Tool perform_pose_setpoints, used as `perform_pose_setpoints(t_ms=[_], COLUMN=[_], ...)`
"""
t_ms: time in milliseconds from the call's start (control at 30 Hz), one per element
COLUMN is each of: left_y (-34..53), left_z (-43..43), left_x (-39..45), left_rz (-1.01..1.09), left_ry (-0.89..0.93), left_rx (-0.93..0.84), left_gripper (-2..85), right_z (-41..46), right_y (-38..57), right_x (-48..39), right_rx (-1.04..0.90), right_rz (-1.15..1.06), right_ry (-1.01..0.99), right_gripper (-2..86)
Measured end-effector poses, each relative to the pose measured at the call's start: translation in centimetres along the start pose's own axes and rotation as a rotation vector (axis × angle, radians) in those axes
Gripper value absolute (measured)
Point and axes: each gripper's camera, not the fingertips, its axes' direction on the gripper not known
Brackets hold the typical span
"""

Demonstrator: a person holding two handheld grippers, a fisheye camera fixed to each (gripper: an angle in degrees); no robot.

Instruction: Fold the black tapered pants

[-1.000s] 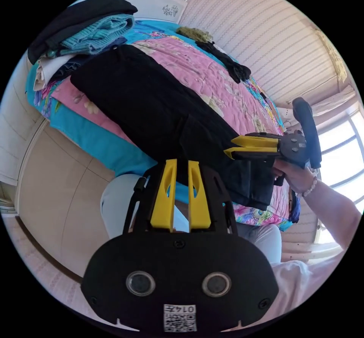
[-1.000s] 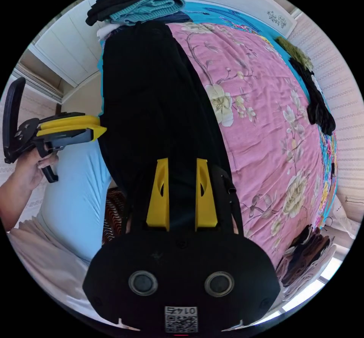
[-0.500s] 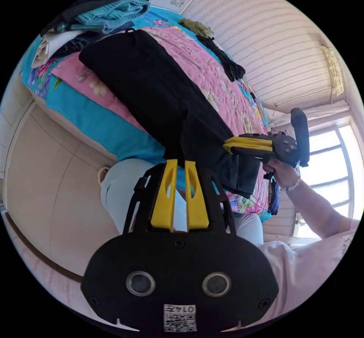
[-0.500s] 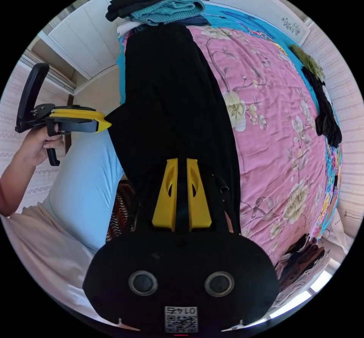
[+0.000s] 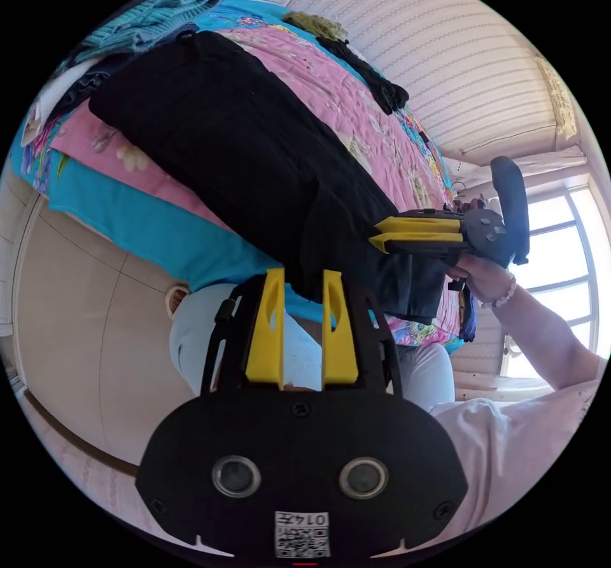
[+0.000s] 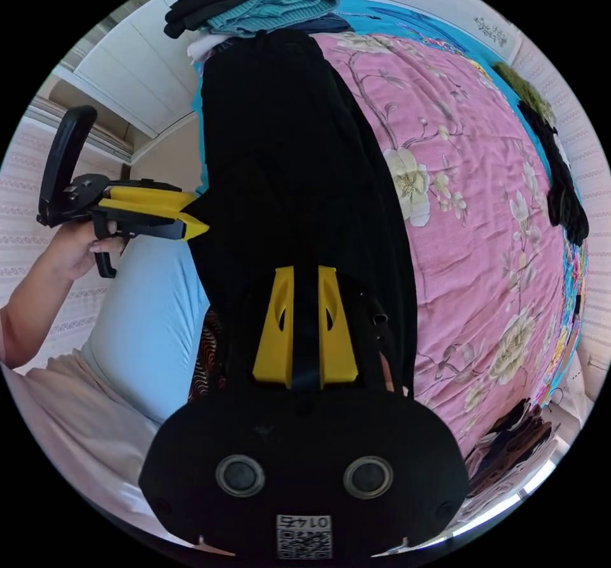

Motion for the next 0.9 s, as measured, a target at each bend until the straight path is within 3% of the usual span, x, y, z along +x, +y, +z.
perform_pose_setpoints(t_ms=[100,333,733,800,900], left_y=[0.8,3.3,2.6,0.9,-3.1], left_z=[-2.2,-5.5,-14.9,-16.5,-15.1], left_x=[0.4,2.6,1.0,1.5,0.4], left_rz=[0.033,0.160,0.081,0.127,0.094], left_ry=[0.042,0.048,-0.182,-0.224,-0.251], left_rx=[0.051,0.140,0.461,0.506,0.409], left_gripper=[2.6,0.5,0.4,1.0,3.3], right_z=[-1.1,-3.9,-12.6,-13.3,-12.1], right_y=[0.4,2.0,-3.2,-5.1,-8.5], right_x=[-0.3,-0.2,-0.2,0.0,0.5], right_rx=[0.013,0.094,0.397,0.429,0.351], right_rz=[-0.059,-0.121,-0.097,-0.030,0.102], right_ry=[0.018,-0.019,-0.335,-0.307,-0.169], right_gripper=[0.5,-0.8,-0.8,-0.7,-0.7])
